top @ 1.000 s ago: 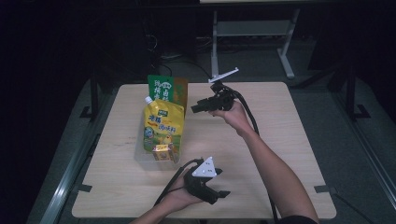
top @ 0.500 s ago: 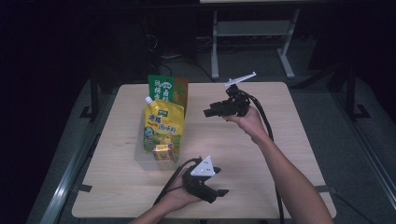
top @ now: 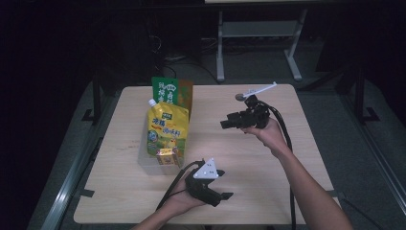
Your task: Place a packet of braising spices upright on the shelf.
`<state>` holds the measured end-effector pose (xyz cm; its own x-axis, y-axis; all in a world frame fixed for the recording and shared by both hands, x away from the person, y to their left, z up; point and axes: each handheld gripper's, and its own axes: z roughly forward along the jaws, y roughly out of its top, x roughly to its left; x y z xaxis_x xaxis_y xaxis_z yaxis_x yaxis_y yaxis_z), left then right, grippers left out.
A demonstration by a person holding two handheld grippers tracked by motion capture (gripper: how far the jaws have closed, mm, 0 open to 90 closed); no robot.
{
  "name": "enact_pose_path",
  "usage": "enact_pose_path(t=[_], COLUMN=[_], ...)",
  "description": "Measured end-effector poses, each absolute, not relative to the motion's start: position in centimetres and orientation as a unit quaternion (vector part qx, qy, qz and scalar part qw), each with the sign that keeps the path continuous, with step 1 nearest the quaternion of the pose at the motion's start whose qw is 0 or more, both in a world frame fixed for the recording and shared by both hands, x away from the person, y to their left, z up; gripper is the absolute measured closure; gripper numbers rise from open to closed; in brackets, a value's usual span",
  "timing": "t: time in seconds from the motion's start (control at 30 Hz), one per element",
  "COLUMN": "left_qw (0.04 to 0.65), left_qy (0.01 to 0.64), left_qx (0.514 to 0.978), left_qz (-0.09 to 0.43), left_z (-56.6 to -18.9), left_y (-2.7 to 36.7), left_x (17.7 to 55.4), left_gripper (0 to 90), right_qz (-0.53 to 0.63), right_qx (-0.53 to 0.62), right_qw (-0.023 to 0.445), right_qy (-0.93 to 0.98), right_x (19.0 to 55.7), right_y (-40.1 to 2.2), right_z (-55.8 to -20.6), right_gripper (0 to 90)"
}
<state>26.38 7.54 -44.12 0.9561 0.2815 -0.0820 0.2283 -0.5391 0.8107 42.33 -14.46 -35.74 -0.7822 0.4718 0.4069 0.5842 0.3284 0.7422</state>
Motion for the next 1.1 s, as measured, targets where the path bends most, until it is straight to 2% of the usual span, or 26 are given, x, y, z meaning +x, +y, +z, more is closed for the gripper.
enact_pose_path(t=[1.1], left_qw=[0.455], left_qy=[0.144], left_qx=[0.878], left_qz=[0.032], left_z=[-44.1], left_y=[7.8], left_x=[26.5], left_gripper=[23.9], right_qz=[-0.467], right_qx=[-0.383], right_qw=[0.071], right_qy=[-0.794], right_x=[35.6], right_y=[-21.5], right_z=[-40.6], right_gripper=[34.7])
